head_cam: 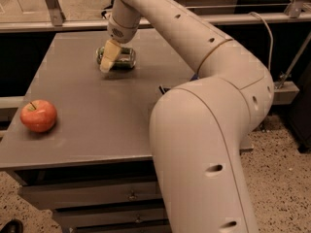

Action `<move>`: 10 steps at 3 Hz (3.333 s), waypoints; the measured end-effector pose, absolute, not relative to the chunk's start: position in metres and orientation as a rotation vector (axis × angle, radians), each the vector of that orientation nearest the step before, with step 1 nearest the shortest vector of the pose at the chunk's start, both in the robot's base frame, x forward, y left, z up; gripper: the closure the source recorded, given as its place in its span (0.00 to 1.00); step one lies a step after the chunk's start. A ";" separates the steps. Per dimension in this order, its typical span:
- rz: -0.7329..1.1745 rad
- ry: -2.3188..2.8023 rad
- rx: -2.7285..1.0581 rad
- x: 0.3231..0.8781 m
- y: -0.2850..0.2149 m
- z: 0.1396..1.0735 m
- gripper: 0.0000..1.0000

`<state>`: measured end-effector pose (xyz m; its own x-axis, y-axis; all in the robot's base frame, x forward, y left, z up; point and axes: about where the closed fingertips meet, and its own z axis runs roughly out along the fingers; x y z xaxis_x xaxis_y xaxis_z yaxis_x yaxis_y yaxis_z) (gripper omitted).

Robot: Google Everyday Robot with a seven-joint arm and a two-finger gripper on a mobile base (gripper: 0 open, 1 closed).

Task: Place green can upright

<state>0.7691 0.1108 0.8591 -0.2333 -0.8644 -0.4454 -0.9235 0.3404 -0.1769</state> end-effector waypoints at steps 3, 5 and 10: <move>0.203 2.149 -1.645 0.768 0.113 0.849 0.41; 0.218 2.084 -1.689 0.751 0.120 0.872 0.88; 0.801 1.435 -1.242 0.725 0.017 0.965 1.00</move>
Offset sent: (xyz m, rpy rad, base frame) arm 0.0041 -0.0019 -0.0040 -0.0204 0.0445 0.0569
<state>0.7254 0.0174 0.9653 0.0642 -0.2742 -0.9595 -0.9607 0.2432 -0.1338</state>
